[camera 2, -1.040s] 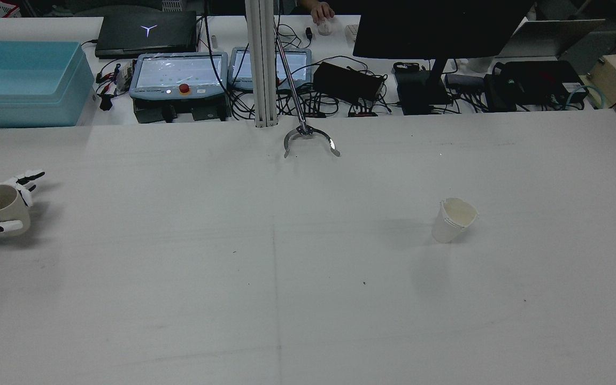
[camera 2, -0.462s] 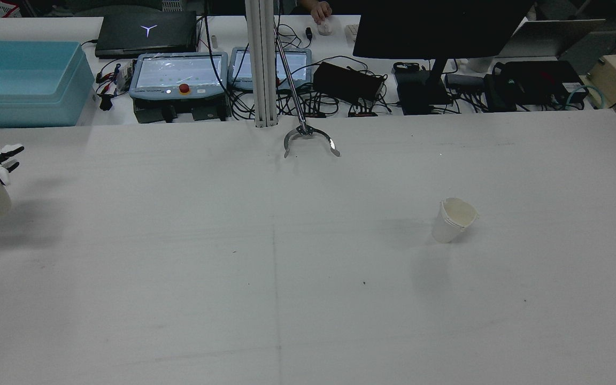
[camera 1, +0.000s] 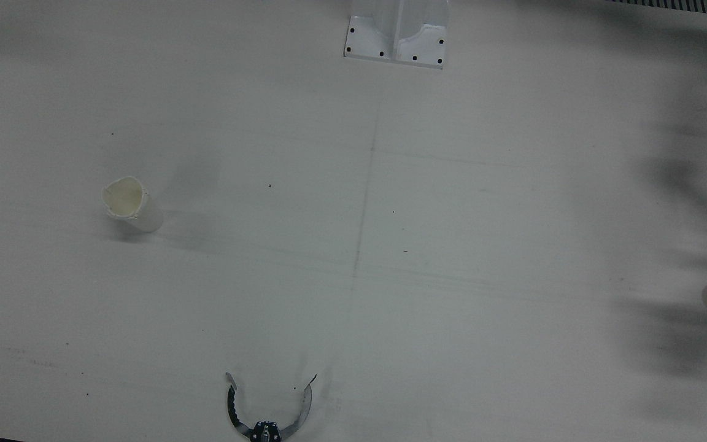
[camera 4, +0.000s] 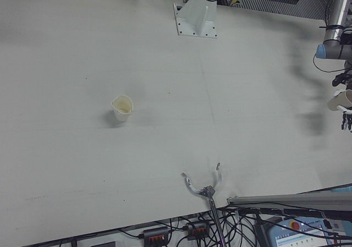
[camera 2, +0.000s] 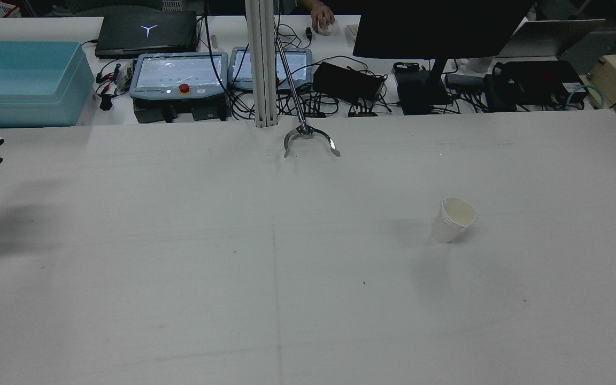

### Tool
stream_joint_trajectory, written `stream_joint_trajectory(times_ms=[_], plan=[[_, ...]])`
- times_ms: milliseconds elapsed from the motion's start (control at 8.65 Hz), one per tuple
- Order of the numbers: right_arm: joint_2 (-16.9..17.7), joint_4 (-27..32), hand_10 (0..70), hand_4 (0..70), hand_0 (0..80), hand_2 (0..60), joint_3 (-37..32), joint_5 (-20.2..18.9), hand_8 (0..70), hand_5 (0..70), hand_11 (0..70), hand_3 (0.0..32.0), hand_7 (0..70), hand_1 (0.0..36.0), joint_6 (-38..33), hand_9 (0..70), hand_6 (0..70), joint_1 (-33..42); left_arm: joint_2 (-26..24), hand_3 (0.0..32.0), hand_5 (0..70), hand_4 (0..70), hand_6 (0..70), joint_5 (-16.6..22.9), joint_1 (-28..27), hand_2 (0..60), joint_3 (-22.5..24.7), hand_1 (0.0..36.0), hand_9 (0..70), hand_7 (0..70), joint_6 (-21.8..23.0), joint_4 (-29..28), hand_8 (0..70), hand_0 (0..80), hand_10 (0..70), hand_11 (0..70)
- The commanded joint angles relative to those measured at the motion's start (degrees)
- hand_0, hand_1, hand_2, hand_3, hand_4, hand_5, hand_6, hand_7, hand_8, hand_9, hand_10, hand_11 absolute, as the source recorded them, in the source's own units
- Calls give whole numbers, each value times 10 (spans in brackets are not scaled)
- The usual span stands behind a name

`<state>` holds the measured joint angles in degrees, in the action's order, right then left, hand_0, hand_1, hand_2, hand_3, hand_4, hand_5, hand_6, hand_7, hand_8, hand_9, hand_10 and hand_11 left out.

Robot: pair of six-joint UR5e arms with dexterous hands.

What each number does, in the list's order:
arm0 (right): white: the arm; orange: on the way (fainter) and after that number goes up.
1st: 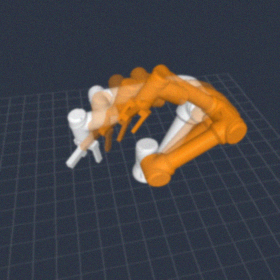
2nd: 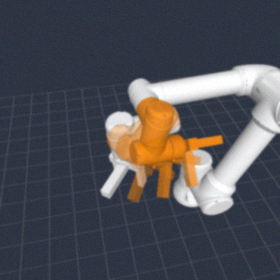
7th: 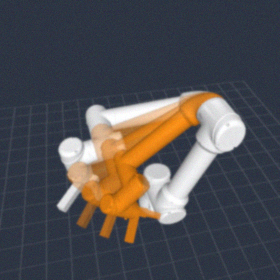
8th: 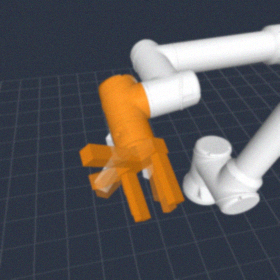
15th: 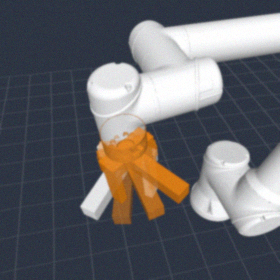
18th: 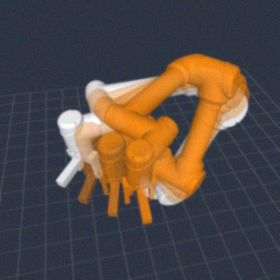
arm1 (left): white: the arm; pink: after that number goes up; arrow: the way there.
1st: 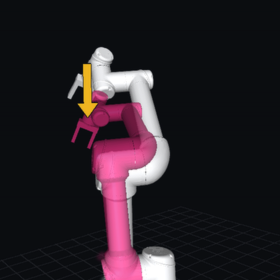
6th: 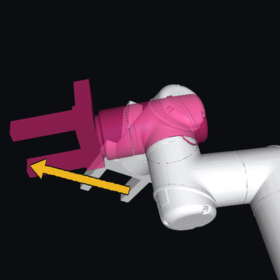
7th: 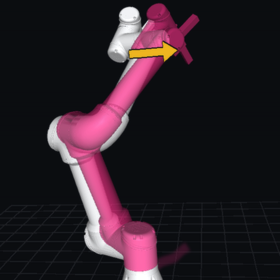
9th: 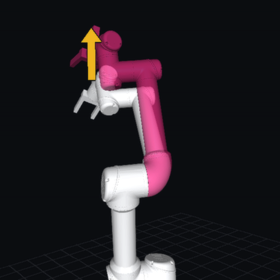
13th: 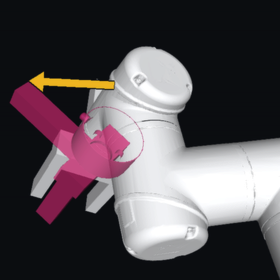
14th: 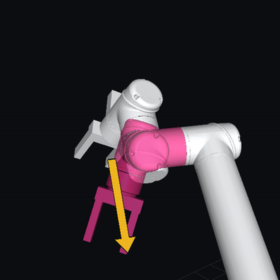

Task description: Pour water

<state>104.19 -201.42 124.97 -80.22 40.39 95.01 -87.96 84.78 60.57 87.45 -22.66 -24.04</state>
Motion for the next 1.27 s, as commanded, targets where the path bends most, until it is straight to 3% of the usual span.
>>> stream_joint_trajectory(times_ms=[0,231,693,925,1040,1156], plan=[[-17,108,52,0,372,55,-161,9,43,64,84,0,3,53,-7,55,0,-74,23,0,700,700,35,0,12,600,26,360,7,109,2,2,0,417,49,83],[-62,157,36,13,383,46,-279,9,40,69,59,0,19,55,-74,54,7,-143,22,0,700,700,43,1,12,600,32,360,9,118,2,7,0,417,49,84],[-109,174,17,62,383,58,-334,9,38,85,30,0,62,52,-170,56,41,-228,23,0,700,700,47,3,12,600,42,360,10,123,3,22,0,411,49,83],[-127,173,29,38,368,53,-333,20,38,81,47,0,56,45,-222,55,38,-248,23,0,700,700,49,3,13,600,42,360,11,126,5,23,0,410,51,87],[-127,173,36,33,337,48,-336,42,40,89,57,0,69,35,-232,59,50,-265,23,0,700,700,50,3,13,600,42,360,11,127,5,23,0,412,53,89],[-131,173,39,48,213,28,-336,46,73,123,57,4,161,1,-245,110,107,-291,23,0,700,700,49,4,13,600,43,360,11,127,5,23,0,412,54,90]])
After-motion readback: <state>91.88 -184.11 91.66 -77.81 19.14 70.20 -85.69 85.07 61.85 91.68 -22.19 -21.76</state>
